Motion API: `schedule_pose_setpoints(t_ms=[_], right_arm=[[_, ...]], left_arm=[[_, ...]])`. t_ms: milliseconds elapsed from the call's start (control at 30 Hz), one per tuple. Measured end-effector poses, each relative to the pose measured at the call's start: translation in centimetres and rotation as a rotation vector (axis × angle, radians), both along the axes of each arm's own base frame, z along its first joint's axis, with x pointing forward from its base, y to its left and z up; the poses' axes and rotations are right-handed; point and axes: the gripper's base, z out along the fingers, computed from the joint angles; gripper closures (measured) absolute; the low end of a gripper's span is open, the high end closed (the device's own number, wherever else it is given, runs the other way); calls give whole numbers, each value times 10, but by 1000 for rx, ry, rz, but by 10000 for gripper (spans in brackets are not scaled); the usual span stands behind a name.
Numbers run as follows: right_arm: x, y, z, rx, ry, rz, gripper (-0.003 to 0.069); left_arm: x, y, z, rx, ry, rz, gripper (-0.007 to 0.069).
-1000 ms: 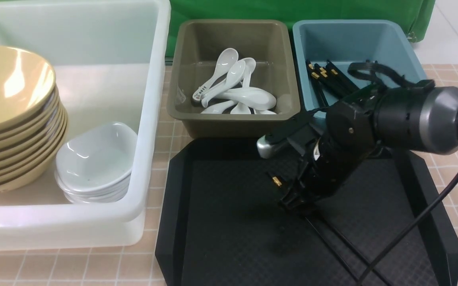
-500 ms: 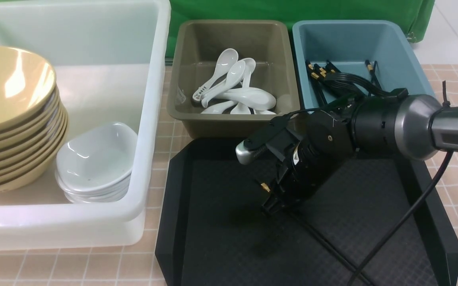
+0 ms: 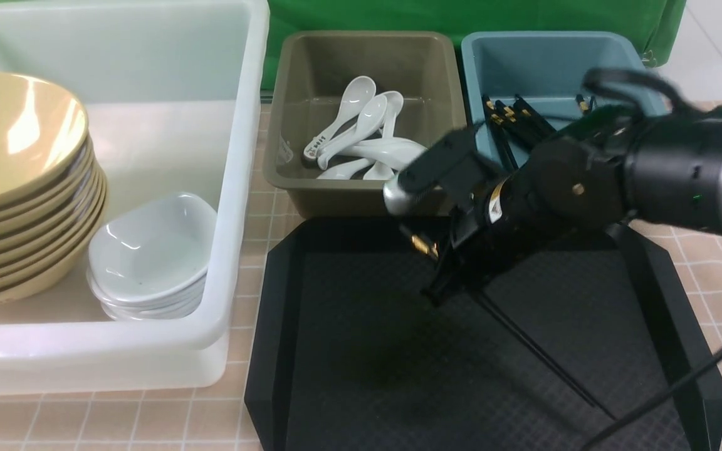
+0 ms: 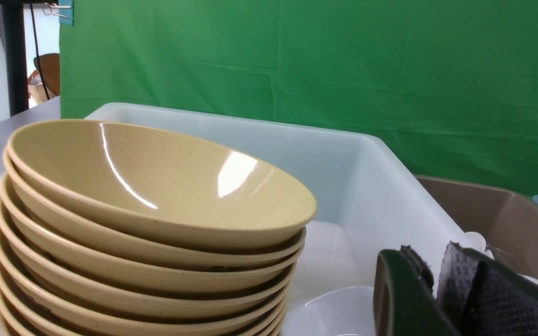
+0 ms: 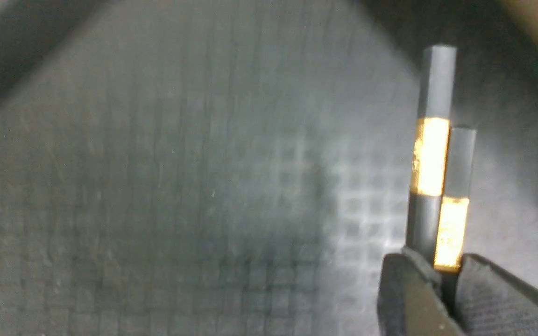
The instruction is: On brown table put chopsticks spoon bowls plates into blue grey white boxes.
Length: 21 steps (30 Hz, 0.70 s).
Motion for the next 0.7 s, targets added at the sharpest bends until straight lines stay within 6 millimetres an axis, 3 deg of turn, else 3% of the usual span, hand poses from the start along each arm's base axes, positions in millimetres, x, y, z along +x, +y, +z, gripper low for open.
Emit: schedule_pose_setpoints(t_ms=[267,367,500,567,700], right_arm=[[0,0,-3,-9,8,4,500],[-2,-2,4,-11,-8,21,500],[-2,-10,55,45,-157,47,500],[7,-22,90,108,-305,26,500],[29,-42,127,211,-565,-38,501]], left_arm=[[0,0,0,-2,0,0,529],[0,0,0,-2,0,0,529],[0,0,0,-2,0,0,529],[0,0,0,-2,0,0,529],[0,0,0,-2,0,0,529]])
